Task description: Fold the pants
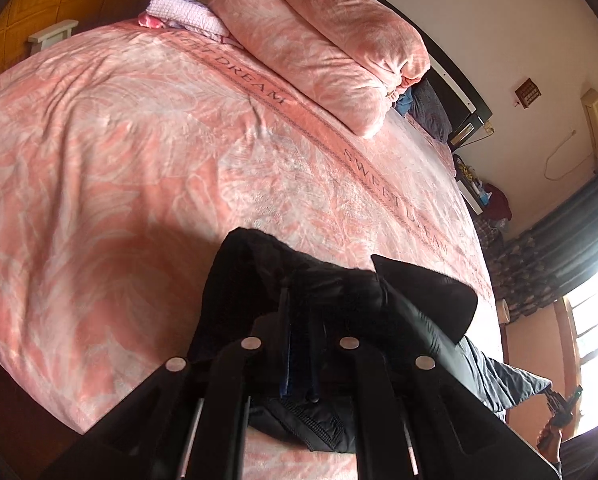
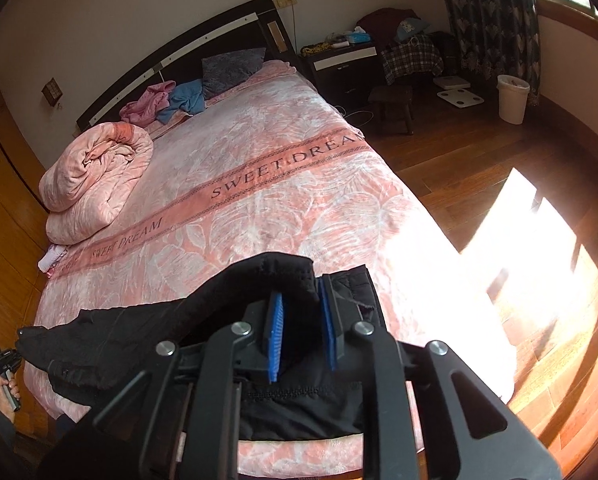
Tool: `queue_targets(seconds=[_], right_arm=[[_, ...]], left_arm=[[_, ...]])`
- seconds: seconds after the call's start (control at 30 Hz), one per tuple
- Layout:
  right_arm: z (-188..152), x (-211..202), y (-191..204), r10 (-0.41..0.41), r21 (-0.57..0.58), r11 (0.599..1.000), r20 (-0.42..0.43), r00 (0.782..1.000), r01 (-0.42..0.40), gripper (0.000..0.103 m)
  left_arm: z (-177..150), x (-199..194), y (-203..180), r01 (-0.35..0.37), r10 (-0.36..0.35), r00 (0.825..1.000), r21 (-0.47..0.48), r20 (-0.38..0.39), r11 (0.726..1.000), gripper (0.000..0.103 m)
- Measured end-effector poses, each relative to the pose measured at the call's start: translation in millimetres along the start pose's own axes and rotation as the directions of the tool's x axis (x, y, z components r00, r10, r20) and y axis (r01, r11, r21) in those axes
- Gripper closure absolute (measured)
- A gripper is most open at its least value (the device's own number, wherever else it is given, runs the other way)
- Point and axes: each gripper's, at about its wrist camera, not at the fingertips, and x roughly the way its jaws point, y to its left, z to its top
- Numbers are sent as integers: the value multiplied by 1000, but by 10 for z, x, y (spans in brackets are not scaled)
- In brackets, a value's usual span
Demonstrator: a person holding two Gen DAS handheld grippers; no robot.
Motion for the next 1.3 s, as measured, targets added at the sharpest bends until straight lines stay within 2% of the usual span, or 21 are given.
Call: queue_targets(seconds=[0.13, 0.2, 0.23, 0.27, 0.37, 0.4, 0.43, 0.47, 0.5, 0.57, 0.6, 0.63, 0.67, 0.83, 0.87, 0.93, 0.97, 1.0, 1.03, 1.17, 1.3], right_arm=[[-360, 17, -30, -25, 12, 1000, -29, 999, 25, 82], [-510, 22, -86, -28, 47, 998, -45, 999, 30, 73], [-578, 18, -98, -27, 62, 998, -54, 998, 31, 64], [-634, 7, -111, -28, 74, 997, -58, 998, 32, 62], [-785, -26, -160, 5, 135, 991, -69, 998, 4, 47], [-828, -27, -177, 21, 157, 987, -73, 997, -9, 46], [-864, -21, -194, 40, 179, 984, -81, 996, -25, 45], [-907, -13, -204, 48, 195, 980, -86, 995, -30, 44], [-953, -4, -216, 56, 215, 976, -91, 994, -36, 42], [-1038, 27, -250, 91, 277, 959, -98, 991, -61, 36], [-1087, 46, -263, 111, 308, 949, -101, 989, -75, 36], [-1133, 59, -271, 131, 334, 938, -102, 986, -90, 35], [-1175, 75, -271, 148, 355, 929, -105, 983, -102, 35], [-1389, 178, -272, 229, 456, 874, -89, 969, -165, 31], [-1422, 214, -263, 237, 471, 866, -92, 967, -168, 31], [-1456, 279, -250, 244, 486, 858, -103, 964, -165, 31], [-1459, 299, -247, 246, 495, 853, -101, 964, -166, 31], [-1458, 310, -256, 250, 508, 844, -93, 964, -170, 31], [-1448, 314, -269, 251, 524, 834, -82, 965, -172, 31], [-1371, 295, -344, 255, 572, 797, -31, 966, -192, 31], [-1338, 327, -476, 244, 623, 761, -17, 970, -181, 31]], left_arm=[[-221, 32, 228, -40, 39, 999, -37, -33, 999, 98], [-317, 23, 360, -77, 74, 996, -72, -47, 994, 98], [-361, 0, 426, -97, 93, 995, -92, -46, 991, 97], [-401, -26, 485, -112, 108, 993, -113, -47, 987, 94], [-513, -120, 549, -109, 104, 994, -151, -42, 983, 79], [-548, -148, 529, -100, 95, 995, -155, -39, 983, 62], [-585, -171, 499, -88, 83, 996, -157, -34, 984, 38], [-612, -188, 459, -70, 67, 997, -157, -23, 985, 30], [-636, -199, 420, -53, 52, 999, -157, -11, 986, 25], [-654, -178, 348, -24, 22, 1000, -160, -13, 987, 24], [-649, -149, 310, -9, 6, 1000, -165, -17, 986, 20], [-641, -120, 286, -4, 1, 1000, -172, -19, 985, 14], [-629, -78, 271, -17, 13, 1000, -178, -25, 984, 13], [-531, 211, 273, -63, 46, 995, -207, -85, 976, 13], [-516, 279, 289, -65, 43, 994, -218, -104, 974, 16], [-482, 378, 305, -86, 55, 989, -231, -136, 969, 48], [-460, 386, 300, -97, 70, 989, -223, -129, 970, 53], [-435, 397, 288, -101, 75, 989, -210, -127, 972, 72], [-411, 407, 276, -103, 78, 989, -200, -128, 974, 77], [-310, 375, 192, -102, 88, 992, -175, -85, 979, 80], [-175, 344, 136, -84, 74, 995, -187, -59, 979, 81]])
